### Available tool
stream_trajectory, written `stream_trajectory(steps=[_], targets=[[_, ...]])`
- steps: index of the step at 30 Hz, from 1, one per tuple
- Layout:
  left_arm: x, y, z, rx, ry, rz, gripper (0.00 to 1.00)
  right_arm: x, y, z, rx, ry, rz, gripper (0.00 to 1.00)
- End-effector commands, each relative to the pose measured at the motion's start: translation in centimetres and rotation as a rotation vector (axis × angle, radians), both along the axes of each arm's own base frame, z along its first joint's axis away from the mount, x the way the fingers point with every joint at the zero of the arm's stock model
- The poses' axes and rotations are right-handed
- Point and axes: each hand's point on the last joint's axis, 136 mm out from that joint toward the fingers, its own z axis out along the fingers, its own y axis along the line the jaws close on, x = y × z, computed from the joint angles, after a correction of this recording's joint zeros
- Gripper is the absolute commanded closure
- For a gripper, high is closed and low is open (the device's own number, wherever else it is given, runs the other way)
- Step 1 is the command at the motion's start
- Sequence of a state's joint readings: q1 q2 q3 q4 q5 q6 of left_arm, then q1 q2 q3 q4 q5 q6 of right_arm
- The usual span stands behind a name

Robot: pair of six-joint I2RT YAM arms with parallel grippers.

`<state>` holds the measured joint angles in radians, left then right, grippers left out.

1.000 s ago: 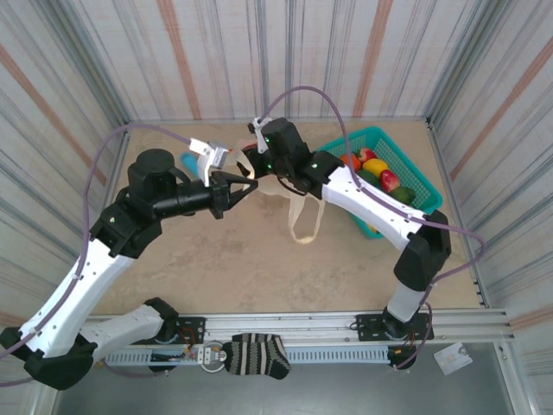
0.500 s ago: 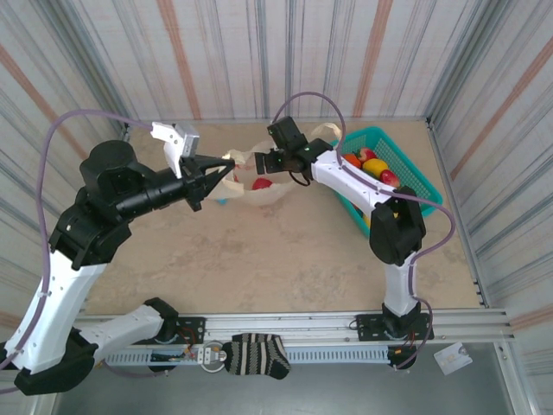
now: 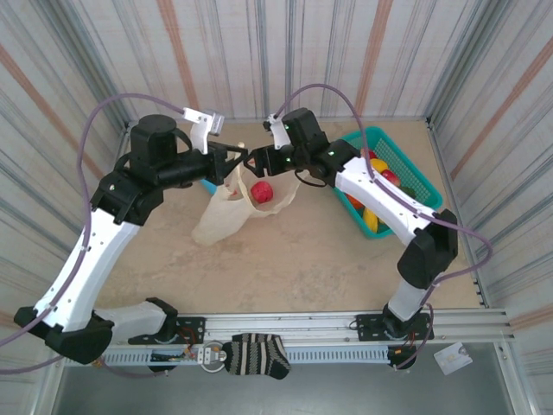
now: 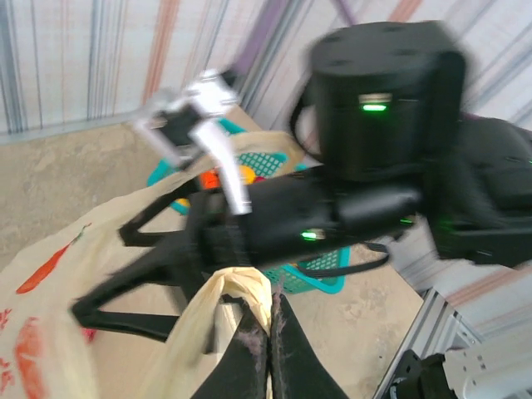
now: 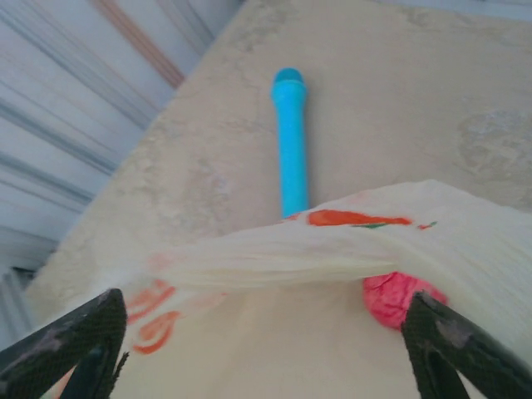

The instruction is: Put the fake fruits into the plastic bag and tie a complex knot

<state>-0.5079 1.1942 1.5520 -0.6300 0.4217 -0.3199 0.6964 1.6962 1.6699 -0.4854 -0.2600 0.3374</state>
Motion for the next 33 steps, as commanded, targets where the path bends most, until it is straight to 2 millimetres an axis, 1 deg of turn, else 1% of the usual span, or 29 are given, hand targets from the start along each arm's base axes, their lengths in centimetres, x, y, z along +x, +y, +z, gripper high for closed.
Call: stream_trajectory(steps=[1, 3, 5, 8, 11, 12, 14, 15, 16, 17, 18, 19, 20, 23, 25, 26, 28, 29, 32, 33], targets=[[0.2, -0.1, 1.9, -0.083, 0.019, 0.004, 1.00, -2.4, -0.6, 3.0, 0.105, 0.003, 0.063, 0.19], [0.3, -0.2, 1.8, -0.083, 0.022, 0.006, 1.00, -3.0, -1.6, 4.9, 0.138, -0.023, 0.056, 0.23], [0.6, 0.2, 1.5, -0.070, 0.025, 0.027, 1.00, -3.1, -3.0, 6.6, 0.166, -0.041, 0.029, 0.28], [1.3, 0.5, 0.6, -0.067, 0.045, 0.040, 1.00, -2.7, -5.7, 9.5, 0.270, -0.036, -0.001, 0.29], [1.7, 0.1, -0.2, -0.061, 0.065, 0.023, 1.00, -4.1, -6.6, 12.2, 0.384, -0.014, 0.091, 0.27], [1.7, 0.0, -0.3, -0.062, 0.073, 0.018, 1.00, -4.3, -7.1, 12.9, 0.409, -0.007, 0.104, 0.26], [1.8, -0.3, -0.4, -0.069, 0.085, 0.008, 1.00, -4.2, -8.5, 13.7, 0.430, -0.028, 0.070, 0.25], [1.8, -0.4, -0.4, -0.075, 0.089, 0.002, 1.00, -3.6, -9.6, 13.6, 0.420, -0.044, 0.024, 0.25], [1.7, -0.4, -0.3, -0.078, 0.090, -0.002, 1.00, -2.8, -10.8, 13.1, 0.398, -0.049, -0.038, 0.24], [1.6, -0.5, -0.1, -0.083, 0.088, -0.009, 1.00, -1.4, -12.7, 12.0, 0.360, -0.038, -0.134, 0.24], [1.4, -0.5, 0.0, -0.086, 0.090, -0.015, 1.00, -0.1, -14.4, 10.3, 0.308, -0.014, -0.228, 0.24], [1.3, -0.6, 0.2, -0.091, 0.089, -0.023, 1.00, 1.3, -16.8, 8.1, 0.237, 0.022, -0.345, 0.24], [1.1, -0.6, 0.3, -0.094, 0.091, -0.030, 1.00, 2.2, -18.6, 5.7, 0.160, 0.058, -0.431, 0.23], [0.7, -0.6, 0.6, -0.097, 0.087, -0.040, 1.00, 3.8, -23.1, -0.7, -0.091, 0.137, -0.649, 0.15], [0.5, -0.6, 0.7, -0.097, 0.082, -0.044, 1.00, 4.3, -25.6, -4.3, -0.143, 0.232, -0.743, 0.14], [0.5, -0.6, 0.8, -0.097, 0.081, -0.047, 1.00, 4.5, -26.7, -6.2, -0.155, 0.285, -0.787, 0.14], [0.4, -0.6, 0.8, -0.099, 0.081, -0.053, 1.00, 4.6, -28.5, -9.1, -0.169, 0.360, -0.855, 0.14], [0.3, -0.6, 0.9, -0.100, 0.081, -0.057, 1.00, 4.7, -29.0, -10.5, -0.178, 0.388, -0.874, 0.14], [0.1, -0.6, 1.0, -0.100, 0.071, -0.059, 1.00, 4.5, -29.7, -13.6, -0.248, 0.439, -0.910, 0.12], [0.1, -0.5, 1.0, -0.099, 0.068, -0.058, 1.00, 4.4, -29.9, -14.4, -0.263, 0.456, -0.919, 0.11]])
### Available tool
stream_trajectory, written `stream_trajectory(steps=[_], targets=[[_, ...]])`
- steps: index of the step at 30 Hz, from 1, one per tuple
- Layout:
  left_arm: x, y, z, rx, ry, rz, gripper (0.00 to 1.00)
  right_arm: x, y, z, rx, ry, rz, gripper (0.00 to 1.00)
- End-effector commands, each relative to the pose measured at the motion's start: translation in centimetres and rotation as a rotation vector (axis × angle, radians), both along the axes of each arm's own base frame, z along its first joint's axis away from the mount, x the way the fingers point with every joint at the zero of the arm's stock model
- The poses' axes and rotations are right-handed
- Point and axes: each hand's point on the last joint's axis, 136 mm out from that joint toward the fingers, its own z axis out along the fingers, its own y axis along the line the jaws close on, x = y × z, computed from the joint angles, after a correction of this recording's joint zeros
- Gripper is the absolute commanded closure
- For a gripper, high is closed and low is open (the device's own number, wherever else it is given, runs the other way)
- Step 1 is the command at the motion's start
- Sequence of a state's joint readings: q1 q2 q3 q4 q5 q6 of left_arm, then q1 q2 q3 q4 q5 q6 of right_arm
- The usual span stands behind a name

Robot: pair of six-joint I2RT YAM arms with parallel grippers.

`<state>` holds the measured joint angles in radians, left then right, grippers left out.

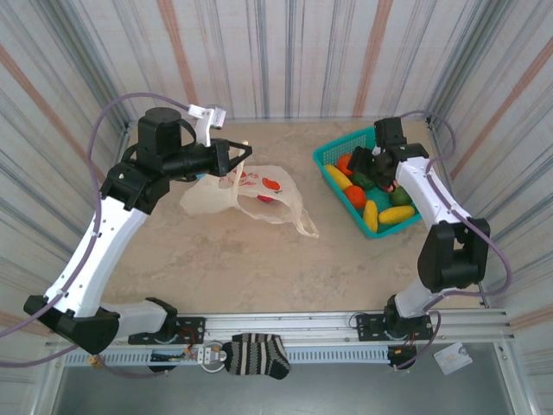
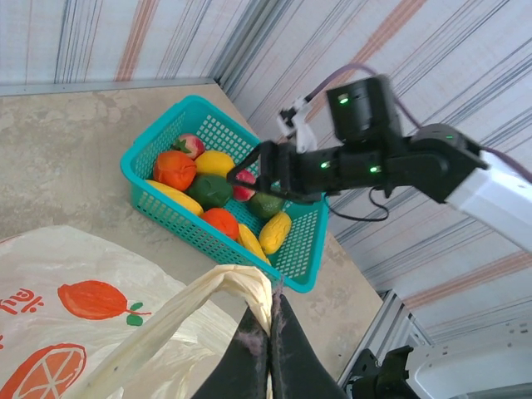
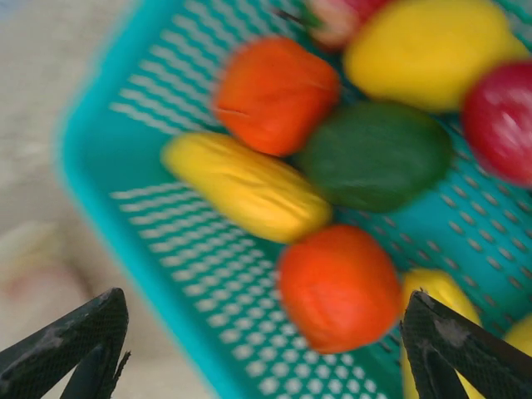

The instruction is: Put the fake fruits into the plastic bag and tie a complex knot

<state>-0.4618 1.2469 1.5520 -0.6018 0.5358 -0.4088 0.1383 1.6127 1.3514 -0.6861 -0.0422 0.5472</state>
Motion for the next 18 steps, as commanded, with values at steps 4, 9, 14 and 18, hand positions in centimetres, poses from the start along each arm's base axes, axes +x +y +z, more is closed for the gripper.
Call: stream_trajectory(steps=[4, 9, 14, 18], targets=[[-1.3, 0.3, 2.0, -0.033, -0.049, -0.023, 1.00, -1.4, -1.3, -4.4, -0.069, 0.110, -0.078, 0.09], [-1.5, 0.4, 2.0, -0.036, -0.054, -0.022, 1.00, -1.7, 0.1, -7.5, 0.003, 0.172, -0.048, 0.11], [-1.6, 0.7, 2.0, -0.032, -0.061, -0.014, 1.00, -2.2, 0.2, -9.8, -0.009, 0.218, -0.048, 0.12], [-1.6, 0.7, 1.9, -0.032, -0.058, -0.013, 1.00, -2.2, 0.6, -11.6, 0.037, 0.235, -0.052, 0.14]])
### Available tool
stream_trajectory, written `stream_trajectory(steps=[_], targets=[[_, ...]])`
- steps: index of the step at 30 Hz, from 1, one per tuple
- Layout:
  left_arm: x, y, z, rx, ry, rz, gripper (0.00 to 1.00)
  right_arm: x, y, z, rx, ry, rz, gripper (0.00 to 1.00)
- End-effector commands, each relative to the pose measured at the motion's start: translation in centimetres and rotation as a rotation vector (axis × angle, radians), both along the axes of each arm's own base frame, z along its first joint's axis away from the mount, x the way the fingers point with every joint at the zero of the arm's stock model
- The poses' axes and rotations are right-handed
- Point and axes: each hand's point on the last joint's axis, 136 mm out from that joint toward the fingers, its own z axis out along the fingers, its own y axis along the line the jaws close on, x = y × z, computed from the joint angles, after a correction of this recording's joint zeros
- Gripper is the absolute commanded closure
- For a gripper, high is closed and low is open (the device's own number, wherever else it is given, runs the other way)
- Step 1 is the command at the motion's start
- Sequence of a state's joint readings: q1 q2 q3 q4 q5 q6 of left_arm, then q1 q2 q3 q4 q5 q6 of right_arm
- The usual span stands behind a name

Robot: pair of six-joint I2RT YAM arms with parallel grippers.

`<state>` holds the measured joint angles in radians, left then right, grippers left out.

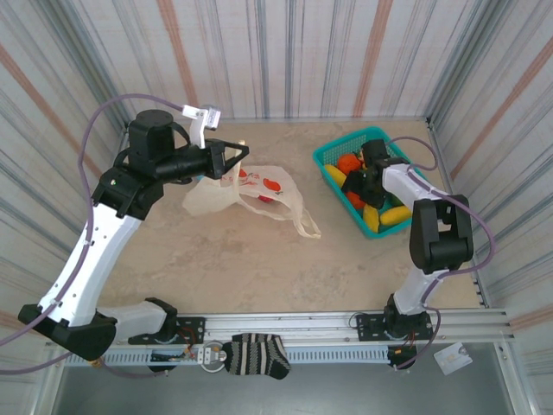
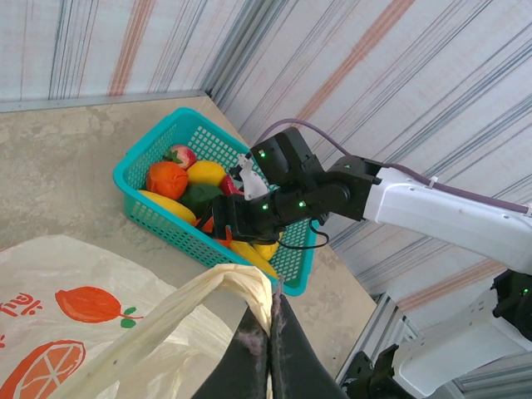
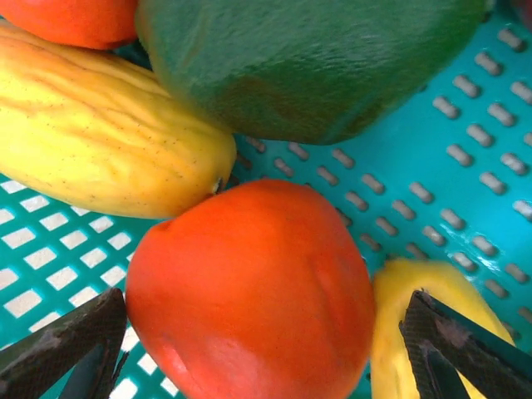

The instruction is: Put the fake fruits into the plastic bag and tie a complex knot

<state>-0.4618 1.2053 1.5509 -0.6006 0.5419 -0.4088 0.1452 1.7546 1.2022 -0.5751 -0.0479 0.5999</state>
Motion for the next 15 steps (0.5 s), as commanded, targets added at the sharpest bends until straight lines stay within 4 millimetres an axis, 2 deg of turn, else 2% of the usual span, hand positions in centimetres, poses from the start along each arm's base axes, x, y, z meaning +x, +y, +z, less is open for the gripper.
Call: stream_trajectory(steps=[1, 4, 8, 11, 15], targets=[[-0.4, 0.1, 0.5, -0.011, -0.019, -0.007, 1.00, -0.6, 0.4, -2.3, 0.036, 0.053, -0.016, 0.15], [-0.3, 0.1, 0.4, -0.010, -0.015, -0.004, 1.00, -0.1, -0.2, -2.2, 0.025, 0.032, -0.027, 0.20], [-0.3, 0.2, 0.4, -0.010, -0.015, -0.001, 1.00, 0.4, -0.4, -0.9, 0.051, -0.008, -0.043, 0.27], [-0.2, 0.2, 0.3, -0.010, -0.011, -0.001, 1.00, 0.5, -0.5, 1.3, 0.052, -0.065, -0.049, 0.34], [-0.2, 0.2, 0.4, -0.009, -0.011, 0.004, 1.00, 0.4, -0.9, 5.8, 0.039, -0.179, -0.047, 0.36]])
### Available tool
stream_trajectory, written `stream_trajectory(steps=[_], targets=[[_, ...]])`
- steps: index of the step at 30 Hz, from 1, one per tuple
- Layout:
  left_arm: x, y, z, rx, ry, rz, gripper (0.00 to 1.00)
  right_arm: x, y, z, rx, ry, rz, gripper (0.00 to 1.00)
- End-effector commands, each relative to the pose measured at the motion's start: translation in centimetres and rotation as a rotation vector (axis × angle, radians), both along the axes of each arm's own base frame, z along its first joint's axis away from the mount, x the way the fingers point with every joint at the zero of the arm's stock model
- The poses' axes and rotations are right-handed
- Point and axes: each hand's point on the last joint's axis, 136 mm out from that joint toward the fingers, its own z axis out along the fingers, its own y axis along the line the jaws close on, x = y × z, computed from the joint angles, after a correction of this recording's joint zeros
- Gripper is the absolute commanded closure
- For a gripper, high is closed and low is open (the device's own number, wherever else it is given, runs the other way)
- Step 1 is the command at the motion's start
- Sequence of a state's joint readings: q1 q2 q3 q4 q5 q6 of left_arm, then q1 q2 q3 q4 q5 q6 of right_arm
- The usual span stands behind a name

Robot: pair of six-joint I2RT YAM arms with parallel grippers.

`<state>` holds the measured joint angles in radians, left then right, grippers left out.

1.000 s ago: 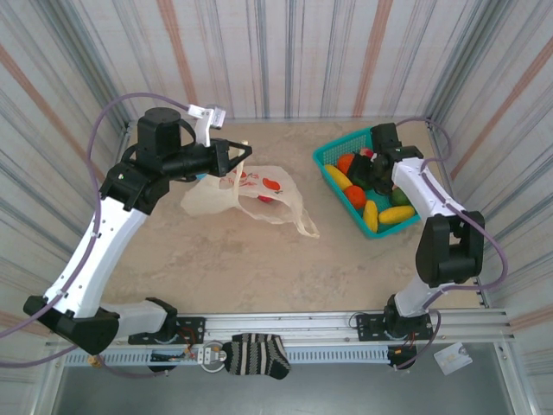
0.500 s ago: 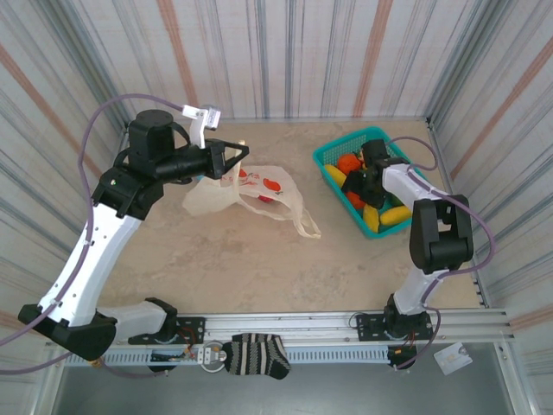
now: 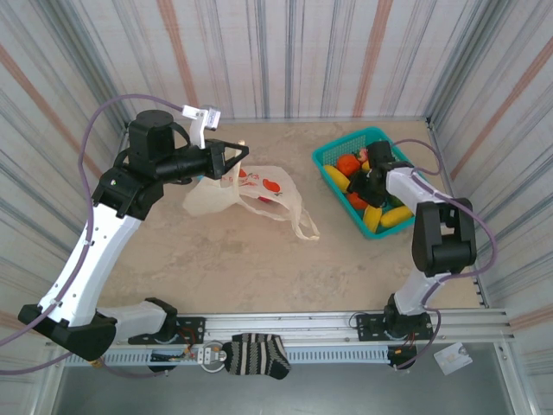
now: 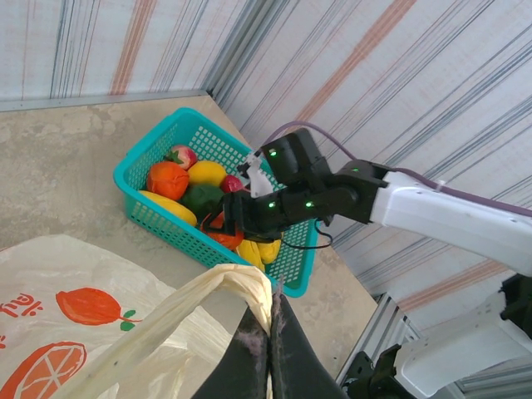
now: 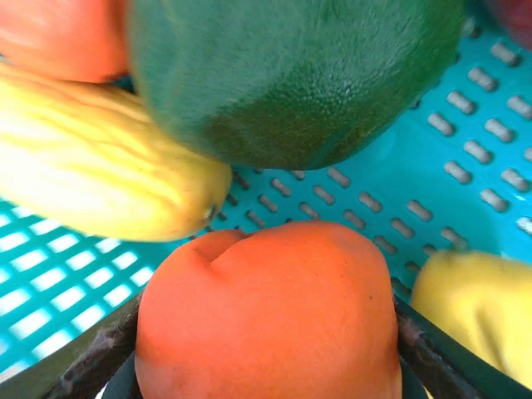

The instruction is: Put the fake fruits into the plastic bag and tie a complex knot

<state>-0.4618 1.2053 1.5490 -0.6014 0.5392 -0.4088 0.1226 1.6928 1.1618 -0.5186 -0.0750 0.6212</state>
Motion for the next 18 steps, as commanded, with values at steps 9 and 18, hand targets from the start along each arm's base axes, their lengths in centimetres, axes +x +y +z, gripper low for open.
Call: stream_trajectory(steps=[9, 18], targets=[[0.0, 0.2, 0.4, -0.009, -0.009, 0.007, 1.00, -1.3, 0.7, 11.3, 0.013, -0.295, 0.039, 0.36], [-0.3, 0.6, 0.6, 0.002, -0.019, 0.019, 1.00, -5.6, 12.4, 21.0, 0.296, -0.560, 0.511, 0.37]])
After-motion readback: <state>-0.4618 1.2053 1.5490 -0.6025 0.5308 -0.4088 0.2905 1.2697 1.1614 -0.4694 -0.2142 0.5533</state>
